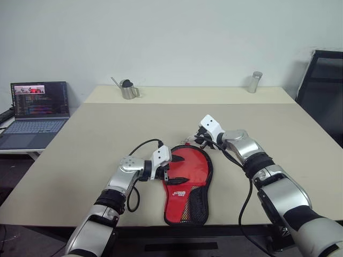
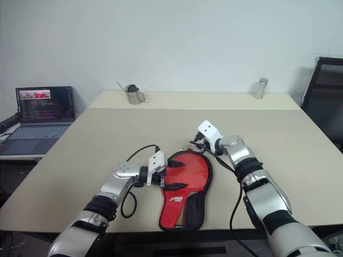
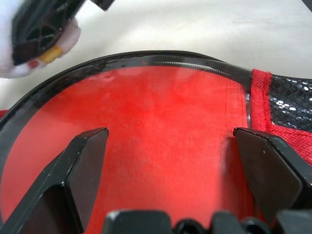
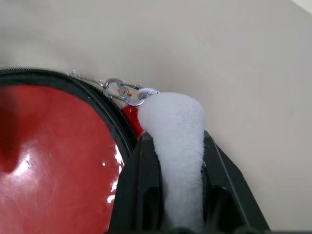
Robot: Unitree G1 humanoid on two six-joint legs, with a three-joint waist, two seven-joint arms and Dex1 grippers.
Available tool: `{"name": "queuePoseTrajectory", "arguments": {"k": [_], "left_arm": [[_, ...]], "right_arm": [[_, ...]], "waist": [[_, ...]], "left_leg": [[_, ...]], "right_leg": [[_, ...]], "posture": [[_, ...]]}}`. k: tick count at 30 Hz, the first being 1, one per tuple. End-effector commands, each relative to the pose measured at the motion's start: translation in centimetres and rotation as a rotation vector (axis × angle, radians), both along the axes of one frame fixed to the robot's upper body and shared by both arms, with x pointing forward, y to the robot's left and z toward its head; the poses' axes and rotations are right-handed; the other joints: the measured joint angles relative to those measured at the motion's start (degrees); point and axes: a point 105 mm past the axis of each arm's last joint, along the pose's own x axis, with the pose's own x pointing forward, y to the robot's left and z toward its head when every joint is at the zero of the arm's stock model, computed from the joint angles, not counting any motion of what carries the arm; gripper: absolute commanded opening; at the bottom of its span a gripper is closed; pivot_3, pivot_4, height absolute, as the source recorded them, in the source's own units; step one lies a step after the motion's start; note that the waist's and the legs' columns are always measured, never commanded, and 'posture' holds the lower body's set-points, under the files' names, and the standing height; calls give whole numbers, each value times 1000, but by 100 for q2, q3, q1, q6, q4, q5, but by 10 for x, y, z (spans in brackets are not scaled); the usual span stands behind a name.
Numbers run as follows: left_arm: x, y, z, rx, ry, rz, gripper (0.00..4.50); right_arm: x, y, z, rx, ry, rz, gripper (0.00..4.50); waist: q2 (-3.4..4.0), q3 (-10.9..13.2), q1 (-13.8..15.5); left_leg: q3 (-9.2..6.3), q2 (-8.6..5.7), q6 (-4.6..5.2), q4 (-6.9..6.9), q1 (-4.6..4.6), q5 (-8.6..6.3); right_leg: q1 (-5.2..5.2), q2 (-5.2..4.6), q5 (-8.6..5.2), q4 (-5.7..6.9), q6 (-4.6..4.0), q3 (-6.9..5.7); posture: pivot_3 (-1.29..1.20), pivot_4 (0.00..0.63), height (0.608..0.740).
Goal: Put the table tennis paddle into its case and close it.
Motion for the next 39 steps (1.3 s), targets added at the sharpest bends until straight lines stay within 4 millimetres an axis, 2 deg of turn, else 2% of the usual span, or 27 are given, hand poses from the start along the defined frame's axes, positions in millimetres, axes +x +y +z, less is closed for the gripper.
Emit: {"name": "queuePoseTrajectory", "arguments": {"k": [1, 9, 16, 20, 27, 34, 39], "left_arm": [[-8, 13, -31, 78, 91, 25, 4500], [-9, 18, -45, 93, 135, 57, 4500], [-10, 14, -48, 93, 148, 46, 4500], [-11, 11, -49, 90, 152, 39, 4500], [-11, 8, -50, 90, 156, 26, 4500], [-11, 6, -50, 98, 160, 6, 4500], [-12, 5, -53, 112, 168, -9, 4500]], "right_arm": [[6, 2, 22, 12, -73, 9, 420], [8, -15, 25, 8, -62, -10, 420], [8, -26, 31, 8, -69, -22, 420], [6, -34, 26, -6, -54, -29, 419], [-3, -56, 24, -21, -30, -39, 419], [-21, -78, 27, -36, 0, -51, 408], [-52, -94, 24, -54, 52, -33, 408]], "waist": [[0, 0, 0], [17, -12, 3], [49, -32, 7], [55, -37, 9], [59, -40, 28], [68, -46, 37], [70, -47, 66]], "left_leg": [[0, 0, 0, 0, 0, 0], [-2, 0, 0, 1, 7, 0], [-2, -1, 0, 2, 8, 0], [-2, -1, 0, 2, 7, 0], [-3, -3, 0, 3, 6, 0], [-5, -3, 0, 3, 6, 0], [-7, -5, 0, 4, 3, 0]], "right_leg": [[0, 0, 0, 0, 0, 0], [7, 0, 0, 1, 0, -2], [9, -1, 1, 2, -1, -2], [10, 0, 1, 2, 0, -2], [12, -1, 0, 0, 0, -1], [14, -1, 0, -2, 1, -4], [15, 0, -1, -5, 1, -6]], "posture": [[0, 150, 740], [0, 150, 740], [0, 150, 740], [0, 150, 740], [0, 150, 740], [0, 150, 740], [0, 150, 740]]}}
